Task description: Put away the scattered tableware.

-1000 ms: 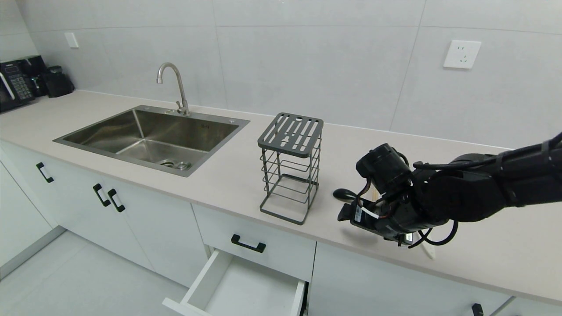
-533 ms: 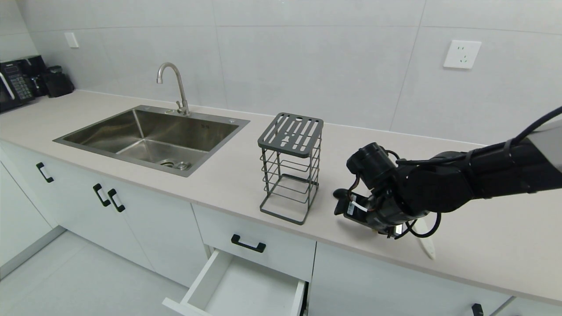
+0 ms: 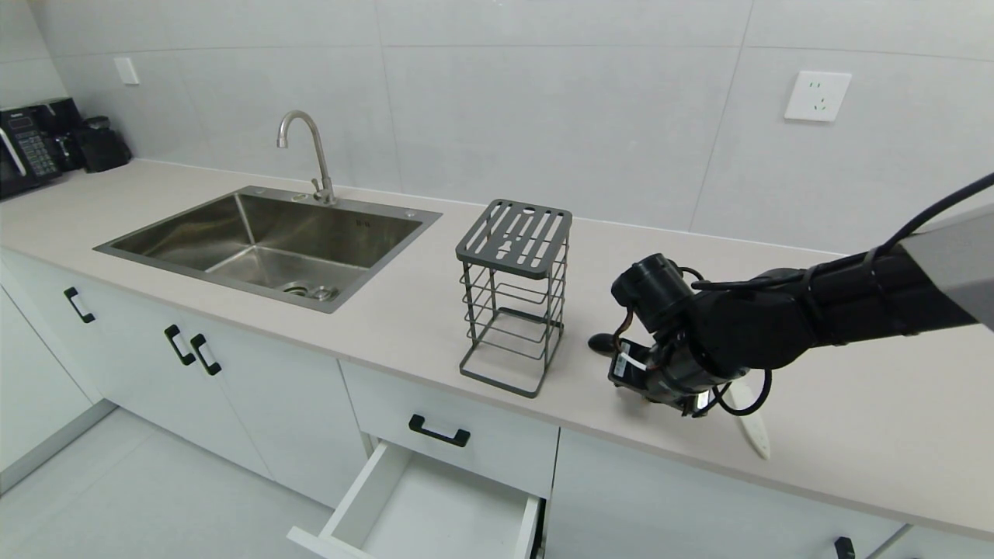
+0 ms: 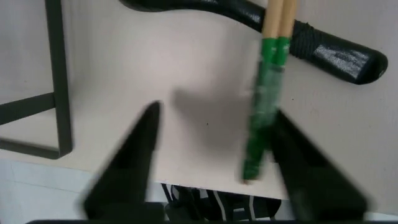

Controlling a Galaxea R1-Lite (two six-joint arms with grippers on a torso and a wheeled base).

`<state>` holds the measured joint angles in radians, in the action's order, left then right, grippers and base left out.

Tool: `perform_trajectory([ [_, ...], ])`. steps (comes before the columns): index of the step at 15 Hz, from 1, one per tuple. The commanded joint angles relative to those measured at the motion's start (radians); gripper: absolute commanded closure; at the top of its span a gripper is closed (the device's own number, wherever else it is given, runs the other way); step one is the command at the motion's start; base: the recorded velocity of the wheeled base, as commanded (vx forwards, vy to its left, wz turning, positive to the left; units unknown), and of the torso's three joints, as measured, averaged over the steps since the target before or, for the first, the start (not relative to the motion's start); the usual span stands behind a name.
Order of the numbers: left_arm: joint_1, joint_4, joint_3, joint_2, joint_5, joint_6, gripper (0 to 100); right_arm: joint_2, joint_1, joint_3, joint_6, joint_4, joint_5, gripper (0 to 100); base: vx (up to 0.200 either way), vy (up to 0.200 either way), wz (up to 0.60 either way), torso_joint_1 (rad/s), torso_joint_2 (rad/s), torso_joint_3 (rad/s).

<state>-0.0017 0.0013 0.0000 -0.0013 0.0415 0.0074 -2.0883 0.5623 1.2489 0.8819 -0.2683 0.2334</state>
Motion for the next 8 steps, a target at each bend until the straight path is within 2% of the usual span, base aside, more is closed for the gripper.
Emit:
perform_trajectory([
  [1,0.0,0.0,0.0,0.001,0.0,0.0,0,-0.022,-0.004,0.007,0.0,-0.015,0.0,100,0.0,0.0,0.0,0.0,0.0,0.0],
  [4,0.0,0.0,0.0,0.001,0.0,0.0,0,-0.036,-0.038,0.014,0.0,-0.028,0.014,100,0.0,0.0,0.0,0.0,0.0,0.0],
  [8,0.0,0.0,0.0,0.001,0.0,0.0,0,0.02,-0.036,0.012,-0.006,-0.028,0.032,100,0.0,0.0,0.0,0.0,0.0,0.0],
])
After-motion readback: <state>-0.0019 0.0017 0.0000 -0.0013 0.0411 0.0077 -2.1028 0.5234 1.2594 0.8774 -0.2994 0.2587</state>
